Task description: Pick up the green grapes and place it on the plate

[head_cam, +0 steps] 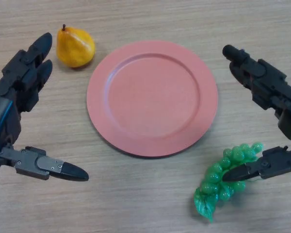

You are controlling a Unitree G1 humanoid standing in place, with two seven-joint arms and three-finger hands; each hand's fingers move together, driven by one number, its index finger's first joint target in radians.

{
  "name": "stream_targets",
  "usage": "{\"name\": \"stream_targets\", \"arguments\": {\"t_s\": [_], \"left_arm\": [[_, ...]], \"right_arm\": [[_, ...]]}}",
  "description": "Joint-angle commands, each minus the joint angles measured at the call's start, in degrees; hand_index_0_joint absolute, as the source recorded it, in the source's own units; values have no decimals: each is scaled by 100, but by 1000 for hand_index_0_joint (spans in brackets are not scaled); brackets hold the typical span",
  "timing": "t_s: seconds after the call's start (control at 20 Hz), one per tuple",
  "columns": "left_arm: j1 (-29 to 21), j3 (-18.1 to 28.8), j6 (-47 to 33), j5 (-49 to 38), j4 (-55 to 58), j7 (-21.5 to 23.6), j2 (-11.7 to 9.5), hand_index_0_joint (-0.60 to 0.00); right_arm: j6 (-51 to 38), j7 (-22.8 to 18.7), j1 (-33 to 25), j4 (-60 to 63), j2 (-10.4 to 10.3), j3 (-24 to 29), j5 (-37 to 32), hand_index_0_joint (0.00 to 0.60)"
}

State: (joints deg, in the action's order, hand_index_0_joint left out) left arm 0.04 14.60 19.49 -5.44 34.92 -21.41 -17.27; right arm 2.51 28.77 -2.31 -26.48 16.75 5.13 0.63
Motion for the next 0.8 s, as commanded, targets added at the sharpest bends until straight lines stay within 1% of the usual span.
{"name": "stream_targets", "arguments": {"t_s": [0.05,0.15,0.3,0.35,0.4,0.45,0.5,0.55,0.6,0.65,0.7,0.8], "left_arm": [[-56,487,-678,-321,306,-39,-154,0],[-42,458,-720,-301,289,-8,-132,0],[48,499,-566,-366,430,-6,-81,0],[55,495,-543,-378,461,-5,-75,0],[101,465,-619,-373,509,-39,-44,0],[122,467,-666,-370,524,-48,-29,0],[178,511,-682,-395,586,-94,-14,0],[200,529,-671,-396,609,-112,-6,0],[241,552,-644,-375,657,-137,11,0],[245,555,-628,-368,679,-128,22,0],[290,555,-581,-362,741,-176,36,0],[282,552,-679,-369,723,-113,81,0]], "right_arm": [[-1064,93,-100,-143,105,206,45,0],[-1354,178,-52,3,103,207,133,0],[-1492,555,-4,280,180,328,35,0],[-1717,598,-32,474,204,344,105,0],[-2035,797,-74,821,306,460,72,0],[-2104,968,-67,977,372,506,125,0],[-2643,1083,-164,1503,463,588,360,0],[-2592,1186,-181,1586,526,631,312,0],[-3042,1218,-343,2132,643,690,544,0],[-3000,1280,-364,2263,703,715,506,0],[-3284,1200,-506,2813,784,731,671,0],[-3586,960,-706,3510,883,684,771,0]]}}
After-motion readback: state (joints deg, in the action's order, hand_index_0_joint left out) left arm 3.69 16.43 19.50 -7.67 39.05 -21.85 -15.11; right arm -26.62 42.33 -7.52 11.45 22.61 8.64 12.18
